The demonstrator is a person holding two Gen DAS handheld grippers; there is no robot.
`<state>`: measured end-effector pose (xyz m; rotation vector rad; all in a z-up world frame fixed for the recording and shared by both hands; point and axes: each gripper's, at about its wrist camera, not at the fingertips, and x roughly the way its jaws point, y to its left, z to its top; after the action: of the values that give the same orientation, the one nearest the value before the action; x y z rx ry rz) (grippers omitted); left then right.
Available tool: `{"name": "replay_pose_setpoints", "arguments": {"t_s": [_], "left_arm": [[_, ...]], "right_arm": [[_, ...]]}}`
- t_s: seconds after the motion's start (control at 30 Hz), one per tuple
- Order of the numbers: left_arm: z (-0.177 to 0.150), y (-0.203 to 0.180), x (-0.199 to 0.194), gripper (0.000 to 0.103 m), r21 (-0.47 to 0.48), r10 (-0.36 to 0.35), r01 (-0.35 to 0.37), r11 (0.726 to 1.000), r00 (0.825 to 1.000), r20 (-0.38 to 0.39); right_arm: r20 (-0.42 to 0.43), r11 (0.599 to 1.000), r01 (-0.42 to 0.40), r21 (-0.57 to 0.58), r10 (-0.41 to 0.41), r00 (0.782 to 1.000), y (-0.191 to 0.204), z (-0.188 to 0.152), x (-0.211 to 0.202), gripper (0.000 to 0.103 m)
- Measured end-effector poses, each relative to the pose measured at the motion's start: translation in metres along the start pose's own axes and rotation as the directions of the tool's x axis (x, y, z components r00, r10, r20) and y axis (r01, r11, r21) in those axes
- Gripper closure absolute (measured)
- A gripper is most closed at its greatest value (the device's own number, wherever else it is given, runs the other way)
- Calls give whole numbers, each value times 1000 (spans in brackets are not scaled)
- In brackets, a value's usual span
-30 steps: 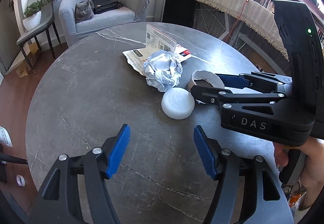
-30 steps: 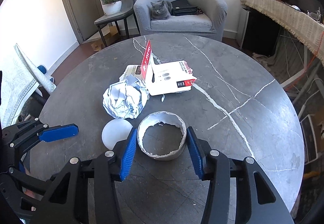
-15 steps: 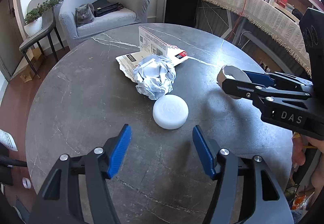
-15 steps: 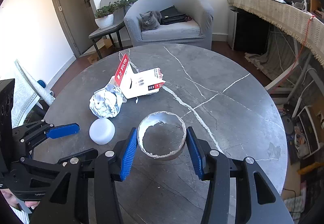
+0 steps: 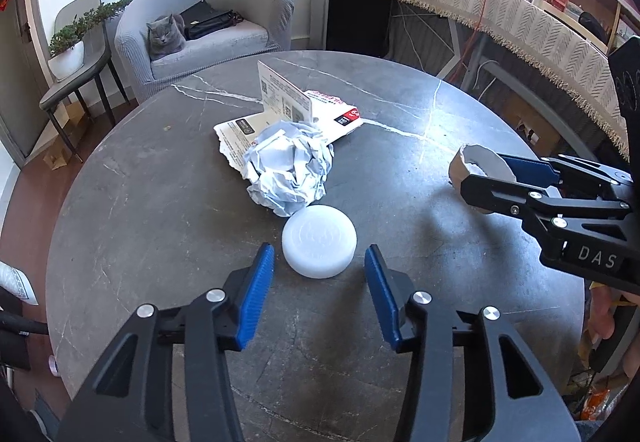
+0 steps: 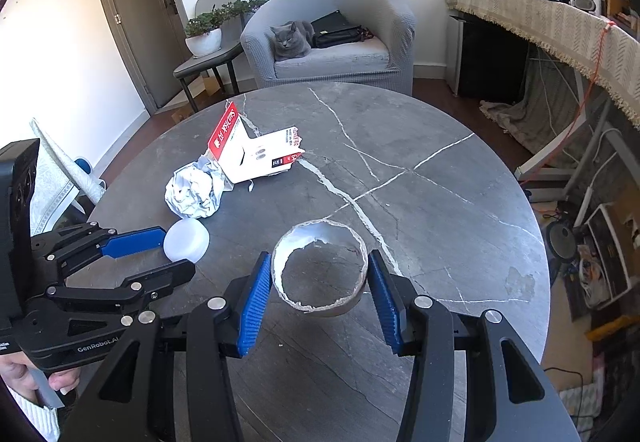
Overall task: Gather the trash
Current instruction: 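Lift the tape-roll core with the right tool while the left tool grasps the white round lid, then carry the white lid with the left tool while the right tool carries the core to the bin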
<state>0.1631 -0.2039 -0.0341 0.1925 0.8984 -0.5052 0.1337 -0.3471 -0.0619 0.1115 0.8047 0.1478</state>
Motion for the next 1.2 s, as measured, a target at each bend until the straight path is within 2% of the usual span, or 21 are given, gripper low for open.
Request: {"name": "replay_pose_setpoints", "arguments": {"t_s": [0.13,0.27,0.6,0.97,1.2], "left_arm": [[4,1,3,54,-12,1,-1,1000,1000,3],[8,6,4,61,-42,-6,6,999,1000,1],[5,5,-10,62,-53,7,-5,999,999,31],[-14,17,-33,62,-87,2,2,996,999,43],[-31,25,-54,62,-85,23,-19,996,998,52]], "right_arm": [[2,1000,1,0,-1,1000,0,0,0,54],[3,1000,-2,-2,2,1000,1,0,-1,54],[-4,1000,-12,-12,12,1000,11,-2,-4,54],[3,999,-29,-22,29,1000,32,-5,-9,54],[10,998,-52,-44,53,999,55,-10,-14,54]]}}
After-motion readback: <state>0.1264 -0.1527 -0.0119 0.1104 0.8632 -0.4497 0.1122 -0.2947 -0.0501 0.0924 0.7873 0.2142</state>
